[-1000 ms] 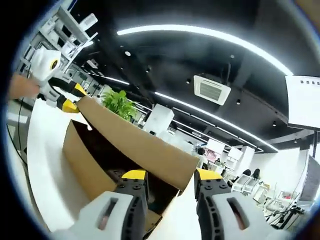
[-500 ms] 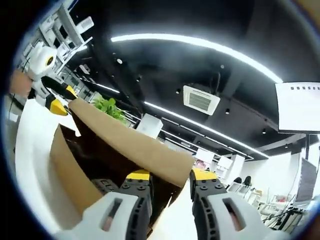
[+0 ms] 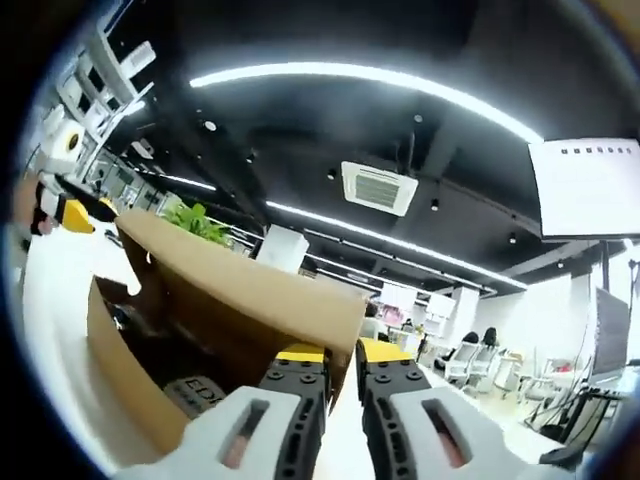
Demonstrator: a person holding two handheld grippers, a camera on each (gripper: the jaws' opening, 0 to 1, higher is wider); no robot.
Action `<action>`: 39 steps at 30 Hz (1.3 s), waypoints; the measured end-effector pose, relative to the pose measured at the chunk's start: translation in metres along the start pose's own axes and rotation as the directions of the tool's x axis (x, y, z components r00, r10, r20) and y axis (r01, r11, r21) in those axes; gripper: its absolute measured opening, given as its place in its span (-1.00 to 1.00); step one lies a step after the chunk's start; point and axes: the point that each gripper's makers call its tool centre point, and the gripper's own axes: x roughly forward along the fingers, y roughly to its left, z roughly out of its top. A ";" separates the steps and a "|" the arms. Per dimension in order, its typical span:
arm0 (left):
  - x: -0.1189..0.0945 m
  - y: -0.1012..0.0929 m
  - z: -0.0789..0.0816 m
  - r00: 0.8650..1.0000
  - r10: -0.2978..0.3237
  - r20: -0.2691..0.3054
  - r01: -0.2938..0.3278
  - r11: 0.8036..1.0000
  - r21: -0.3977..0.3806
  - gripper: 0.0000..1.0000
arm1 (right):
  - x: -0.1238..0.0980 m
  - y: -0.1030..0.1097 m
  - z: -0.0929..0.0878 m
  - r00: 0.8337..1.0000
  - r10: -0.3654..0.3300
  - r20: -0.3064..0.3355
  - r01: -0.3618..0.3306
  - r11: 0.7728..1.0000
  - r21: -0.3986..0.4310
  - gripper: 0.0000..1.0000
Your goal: Operate the shoe box by opening the lid, removing the specified soft item, and placing it in the target area until the item is outside and the box remains undamaged.
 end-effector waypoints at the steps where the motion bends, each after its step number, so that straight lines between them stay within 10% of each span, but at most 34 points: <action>1: -0.001 0.001 -0.001 1.000 0.002 -0.006 -0.002 1.000 0.000 0.01 | 0.001 -0.002 0.000 1.000 -0.011 -0.004 0.011 0.999 0.043 -0.90; 5: -0.006 0.003 -0.003 0.999 -0.027 -0.042 0.029 0.999 0.035 -0.23 | 0.004 -0.006 0.001 1.000 -0.002 -0.004 0.003 0.978 0.210 -0.95; 11: -0.005 -0.003 -0.017 0.981 -0.106 -0.162 0.133 0.977 0.166 -0.39 | 0.006 -0.008 0.002 0.999 -0.032 -0.003 0.032 0.988 0.151 -0.96; 13: 0.000 0.002 -0.012 0.987 -0.101 -0.125 0.129 0.963 0.238 -0.46 | 0.007 -0.008 0.003 0.999 -0.035 -0.001 0.035 0.989 0.144 -0.95; 23: 0.008 -0.018 -0.032 0.898 -0.305 -0.317 0.379 0.903 0.205 -0.42 | 0.015 -0.010 0.013 0.998 -0.055 0.018 0.052 0.990 0.130 -0.89; 24: 0.012 -0.015 -0.030 0.906 -0.287 -0.313 0.362 0.906 0.218 -0.42 | 0.016 -0.009 0.013 0.998 -0.055 0.015 0.053 0.990 0.128 -0.92; 39: 0.023 -0.025 -0.062 0.783 -0.330 -0.527 0.509 0.828 0.237 -0.43 | 0.026 -0.013 0.016 0.998 -0.060 0.017 0.059 0.998 0.027 -0.96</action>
